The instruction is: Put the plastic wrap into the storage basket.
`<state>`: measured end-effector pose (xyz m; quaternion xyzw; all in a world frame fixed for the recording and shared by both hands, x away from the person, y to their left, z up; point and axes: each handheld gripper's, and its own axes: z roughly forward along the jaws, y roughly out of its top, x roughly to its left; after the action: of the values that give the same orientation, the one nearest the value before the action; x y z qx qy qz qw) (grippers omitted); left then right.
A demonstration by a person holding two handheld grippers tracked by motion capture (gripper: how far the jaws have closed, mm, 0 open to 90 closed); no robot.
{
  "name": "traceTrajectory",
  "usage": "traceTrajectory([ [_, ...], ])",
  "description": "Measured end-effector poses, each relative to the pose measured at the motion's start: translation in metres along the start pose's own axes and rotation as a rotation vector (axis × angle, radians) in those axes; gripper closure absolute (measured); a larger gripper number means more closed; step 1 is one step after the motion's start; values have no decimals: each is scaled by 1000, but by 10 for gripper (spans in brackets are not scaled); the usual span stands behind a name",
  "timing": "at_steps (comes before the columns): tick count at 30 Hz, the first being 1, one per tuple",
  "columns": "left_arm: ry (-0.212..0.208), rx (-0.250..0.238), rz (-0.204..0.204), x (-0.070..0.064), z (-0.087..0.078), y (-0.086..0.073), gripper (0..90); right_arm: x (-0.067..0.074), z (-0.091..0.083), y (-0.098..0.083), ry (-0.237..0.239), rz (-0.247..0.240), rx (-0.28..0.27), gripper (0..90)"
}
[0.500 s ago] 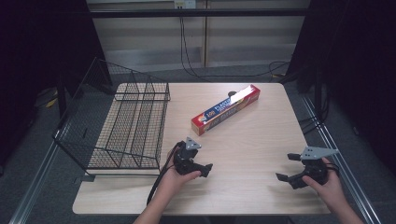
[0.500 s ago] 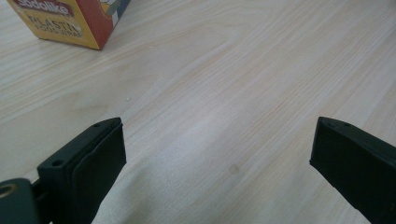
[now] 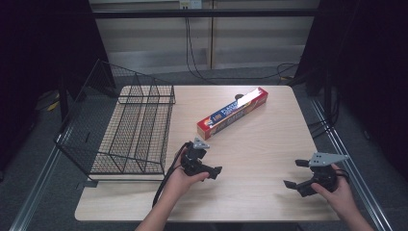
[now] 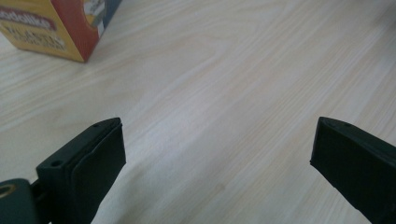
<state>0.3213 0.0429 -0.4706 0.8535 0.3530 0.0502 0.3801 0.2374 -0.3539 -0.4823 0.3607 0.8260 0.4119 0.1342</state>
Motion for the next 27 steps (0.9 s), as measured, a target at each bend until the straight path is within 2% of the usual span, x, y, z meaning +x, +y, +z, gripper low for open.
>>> traceTrajectory([
  [1,-28,-11,-22,-2,0,8,30,-1,0,-1,7,8,-2,32],
  [2,-28,-11,-22,-2,0,8,30,-1,0,-1,7,8,-2,32],
  [3,-18,-15,-5,-2,0,13,30,-1,0,-1,8,9,0,32],
  [5,-9,-4,-3,-2,3,27,21,-1,2,-1,8,5,9,34],
  [6,-9,-4,-3,-2,3,27,20,-1,2,-1,8,5,9,34],
  [7,-15,-11,-18,-2,7,36,18,0,2,0,14,2,4,34],
  [8,-15,-11,-18,-2,7,36,14,0,1,0,19,-1,1,34],
  [9,-26,-15,-40,1,11,43,10,1,1,1,22,-6,-3,34],
  [10,-26,-15,-40,1,11,43,9,1,1,1,22,-6,-3,34],
  [11,-32,-9,-68,3,15,50,7,2,1,1,27,-12,-3,34],
  [13,-40,-7,-79,5,18,53,0,2,1,1,28,-13,-1,34],
  [14,-28,9,-75,7,20,55,1,3,0,2,31,-22,1,34],
  [16,-17,25,-96,10,25,60,3,3,0,2,33,-23,-5,34],
  [18,-13,37,-63,13,28,67,3,3,0,3,32,-17,-12,34],
  [20,-9,26,-52,14,30,70,10,3,-1,3,32,-22,-12,34],
  [21,6,9,-52,15,32,75,14,3,-1,3,32,-22,-13,34],
  [24,10,11,-48,18,33,80,21,3,-1,3,34,-20,-15,34],
  [27,22,-14,-44,22,34,91,44,3,-1,4,42,-26,-16,36],
])
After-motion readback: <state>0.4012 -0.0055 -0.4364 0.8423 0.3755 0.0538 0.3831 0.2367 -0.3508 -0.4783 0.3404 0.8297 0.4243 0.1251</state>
